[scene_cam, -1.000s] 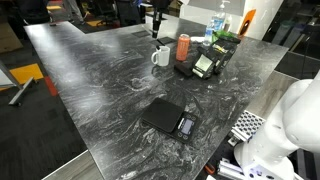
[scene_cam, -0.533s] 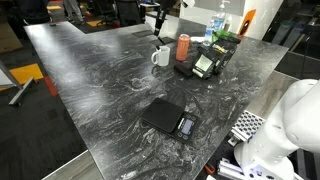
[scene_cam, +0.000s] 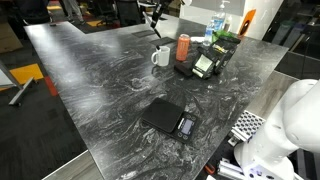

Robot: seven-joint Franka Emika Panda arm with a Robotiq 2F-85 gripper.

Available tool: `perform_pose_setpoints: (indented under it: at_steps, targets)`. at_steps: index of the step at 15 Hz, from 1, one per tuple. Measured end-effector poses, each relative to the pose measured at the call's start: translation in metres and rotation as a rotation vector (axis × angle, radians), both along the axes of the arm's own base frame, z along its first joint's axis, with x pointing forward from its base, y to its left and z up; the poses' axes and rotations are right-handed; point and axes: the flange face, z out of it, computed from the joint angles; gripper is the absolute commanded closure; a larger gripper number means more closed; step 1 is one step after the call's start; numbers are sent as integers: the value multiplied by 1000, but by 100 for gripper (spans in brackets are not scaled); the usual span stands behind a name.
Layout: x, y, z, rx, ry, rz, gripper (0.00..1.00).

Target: Pick up the marker from the counter and put it in the mug then move the mug to the left.

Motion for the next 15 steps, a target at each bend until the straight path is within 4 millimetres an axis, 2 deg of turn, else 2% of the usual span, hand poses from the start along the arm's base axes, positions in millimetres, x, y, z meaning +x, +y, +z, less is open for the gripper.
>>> perform_pose_setpoints:
  at_steps: [3, 7, 11, 15]
  targets:
    - [3, -19, 3, 24, -64, -91, 97]
    - [2, -48, -5, 64, -90, -227, 97]
    - [3, -71, -25, 95, -82, -323, 97]
    - [9, -81, -52, 128, -56, -372, 97]
